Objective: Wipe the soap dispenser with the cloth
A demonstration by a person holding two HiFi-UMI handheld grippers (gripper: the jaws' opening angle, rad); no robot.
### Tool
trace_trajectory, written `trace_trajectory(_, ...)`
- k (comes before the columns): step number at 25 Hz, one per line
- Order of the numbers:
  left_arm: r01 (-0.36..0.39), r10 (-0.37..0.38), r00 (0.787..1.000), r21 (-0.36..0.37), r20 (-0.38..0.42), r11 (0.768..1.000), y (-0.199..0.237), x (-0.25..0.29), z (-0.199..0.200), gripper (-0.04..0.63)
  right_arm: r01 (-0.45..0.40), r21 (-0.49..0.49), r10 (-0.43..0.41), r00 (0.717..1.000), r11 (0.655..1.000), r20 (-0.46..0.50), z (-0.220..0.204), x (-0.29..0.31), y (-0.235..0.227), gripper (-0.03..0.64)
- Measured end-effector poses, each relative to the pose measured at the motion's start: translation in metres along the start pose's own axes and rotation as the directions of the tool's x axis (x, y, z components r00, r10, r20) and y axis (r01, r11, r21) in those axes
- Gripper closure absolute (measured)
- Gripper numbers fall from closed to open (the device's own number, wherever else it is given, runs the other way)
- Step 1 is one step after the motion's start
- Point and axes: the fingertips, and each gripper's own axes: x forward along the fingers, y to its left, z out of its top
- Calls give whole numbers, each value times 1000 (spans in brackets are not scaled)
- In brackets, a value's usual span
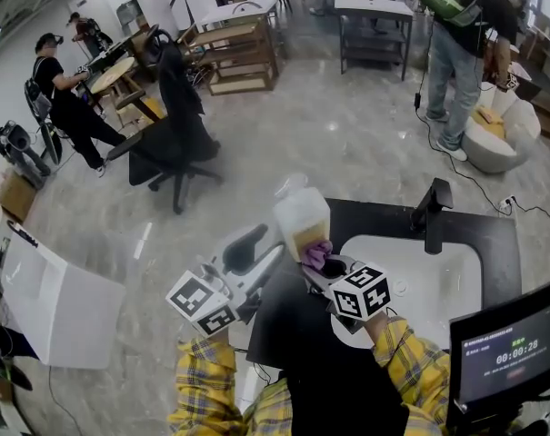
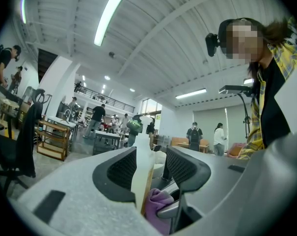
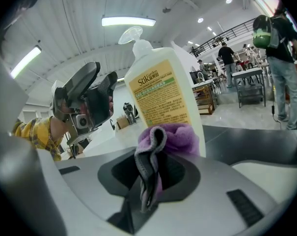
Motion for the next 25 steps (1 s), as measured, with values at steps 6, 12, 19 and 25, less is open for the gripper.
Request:
trace_trajectory(6, -9, 9, 1000, 0, 0, 1000, -2, 0, 3, 428, -25, 22, 26, 1000, 999, -12, 3, 3, 3, 537)
trace_trajectory(12, -177, 177, 980, 2, -89, 984, 19, 2, -8, 428, -28, 32, 28, 1000, 999, -5, 2, -1, 6, 537)
trace_trajectory(19, -297, 303, 945, 65, -123, 953, 20, 23, 13, 423, 22, 8, -23, 995, 1000, 98, 31, -42, 13, 537)
trace_trajectory(25, -464, 484, 867, 159, -119, 871, 28, 47, 18, 403, 86, 11, -87, 977, 996, 195, 53, -79, 8, 537)
